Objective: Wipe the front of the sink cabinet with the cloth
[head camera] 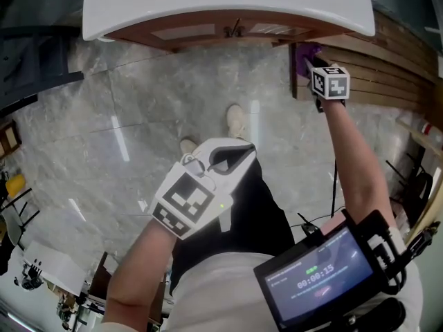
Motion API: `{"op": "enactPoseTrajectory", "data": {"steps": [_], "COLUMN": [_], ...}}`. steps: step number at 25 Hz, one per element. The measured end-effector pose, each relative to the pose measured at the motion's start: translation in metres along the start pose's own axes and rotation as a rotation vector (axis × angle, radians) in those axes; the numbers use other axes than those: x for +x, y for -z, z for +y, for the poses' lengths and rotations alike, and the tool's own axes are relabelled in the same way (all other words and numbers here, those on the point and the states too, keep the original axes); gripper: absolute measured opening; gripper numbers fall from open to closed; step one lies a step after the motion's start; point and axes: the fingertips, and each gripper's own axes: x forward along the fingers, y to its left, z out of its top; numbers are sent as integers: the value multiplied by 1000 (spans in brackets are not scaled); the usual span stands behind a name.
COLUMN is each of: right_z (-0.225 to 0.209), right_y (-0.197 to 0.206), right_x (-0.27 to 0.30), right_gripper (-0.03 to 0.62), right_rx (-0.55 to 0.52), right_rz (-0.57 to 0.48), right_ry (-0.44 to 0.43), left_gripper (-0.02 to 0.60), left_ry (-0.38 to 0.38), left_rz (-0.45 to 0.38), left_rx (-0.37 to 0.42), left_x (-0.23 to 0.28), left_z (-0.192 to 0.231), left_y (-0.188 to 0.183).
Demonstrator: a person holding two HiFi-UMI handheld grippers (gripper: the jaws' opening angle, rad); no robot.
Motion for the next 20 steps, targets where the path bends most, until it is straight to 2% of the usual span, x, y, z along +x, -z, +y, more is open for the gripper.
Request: {"op": "enactPoseTrajectory", "data": {"steps": [5, 8, 20], "right_z": [-30, -34, 39], "right_y": [-3, -2, -11], "right_x": [21, 37, 83], "right_gripper": [55, 55, 55], "right_rx": [16, -1, -128], "right_rz": [28, 46, 90], "right_ry": [41, 44, -72], "left_gripper": [8, 8, 8], "left_ry": [-13, -29, -77], "left_rz": [6, -3, -15], "left_rx": [0, -10, -68], "left_x": [16, 23, 17], "left_z": [9, 17, 31], "left_y": [-14, -19, -7]}}
